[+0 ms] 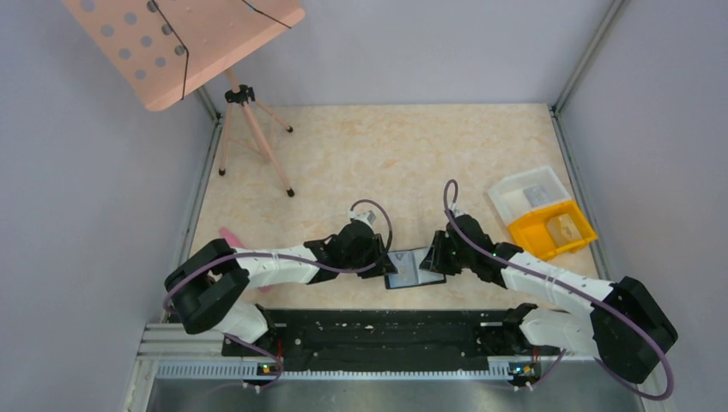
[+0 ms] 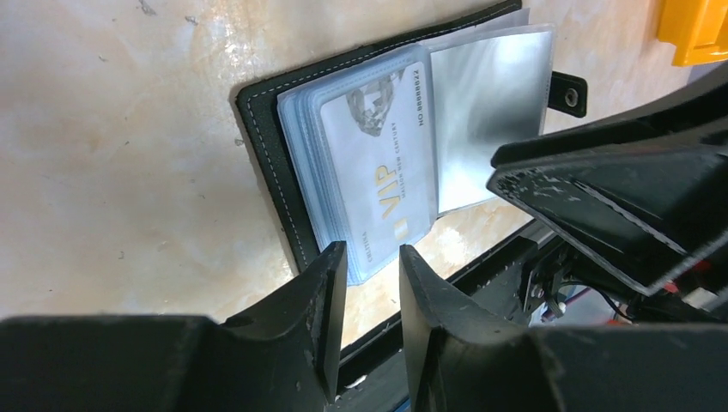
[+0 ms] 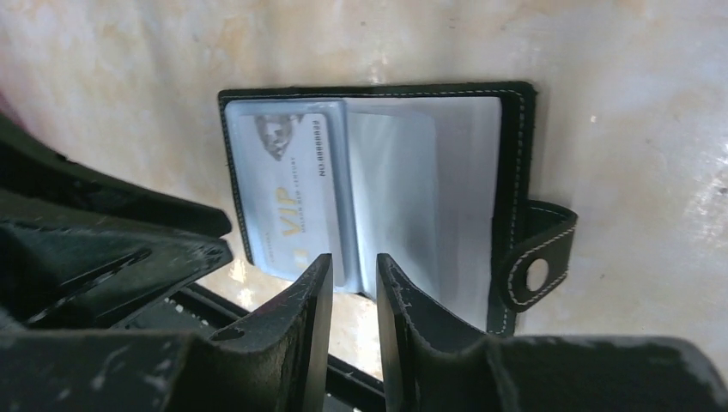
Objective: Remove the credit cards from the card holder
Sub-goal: Remove the credit card from the card holder.
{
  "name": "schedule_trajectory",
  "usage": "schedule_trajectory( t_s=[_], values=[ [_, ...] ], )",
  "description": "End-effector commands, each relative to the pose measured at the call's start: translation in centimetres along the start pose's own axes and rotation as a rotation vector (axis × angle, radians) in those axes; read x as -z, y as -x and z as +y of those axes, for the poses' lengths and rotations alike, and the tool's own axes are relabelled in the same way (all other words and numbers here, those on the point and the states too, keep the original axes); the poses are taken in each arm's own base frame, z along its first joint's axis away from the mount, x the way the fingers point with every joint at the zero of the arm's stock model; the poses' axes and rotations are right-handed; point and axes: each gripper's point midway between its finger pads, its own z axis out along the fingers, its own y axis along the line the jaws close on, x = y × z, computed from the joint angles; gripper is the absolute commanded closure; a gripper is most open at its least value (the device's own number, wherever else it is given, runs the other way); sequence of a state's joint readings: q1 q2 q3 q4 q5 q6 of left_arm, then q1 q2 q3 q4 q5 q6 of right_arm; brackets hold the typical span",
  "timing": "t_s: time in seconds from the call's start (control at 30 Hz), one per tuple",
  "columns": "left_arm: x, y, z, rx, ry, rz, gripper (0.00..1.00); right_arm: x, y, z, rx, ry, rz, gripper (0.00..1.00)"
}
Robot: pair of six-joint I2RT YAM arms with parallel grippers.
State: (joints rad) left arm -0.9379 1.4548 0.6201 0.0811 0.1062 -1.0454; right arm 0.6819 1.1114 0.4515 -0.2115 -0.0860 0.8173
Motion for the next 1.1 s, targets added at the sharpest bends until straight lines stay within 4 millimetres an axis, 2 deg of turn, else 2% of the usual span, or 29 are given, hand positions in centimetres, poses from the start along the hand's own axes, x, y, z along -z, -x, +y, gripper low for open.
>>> schedule_trajectory(
  t_s=[0.0, 0.27, 0.53, 0.8, 1.07],
  values=[
    [-0.4, 0.8, -1.0, -0.011, -0.020, -0.026, 0.67, 0.5, 1.4, 2.5, 0.054, 0.119, -0.036, 0.74],
    [-1.0, 0.6, 0.0, -0.005, 0.008, -0.028, 0.74, -1.3, 1.5, 3.0, 0.094, 0.171, 0.003, 0.75],
    [-1.7, -0.3, 1.2, -0.015, 0.059, 0.021, 0.84, -1.8, 0.8, 2.6, 0.083, 0.234, 0.027, 0.75],
    [-1.9, -0.7, 2.0, -0.006, 0.087, 0.036, 0.86, -2.3, 0.4, 1.5, 0.079, 0.195, 0.041, 0.73],
    [-1.6, -0.7, 2.8, -0.011, 0.132, 0.033, 0.86, -2.4, -0.1, 2.6, 0.081, 0.270, 0.067, 0.72]
  ],
)
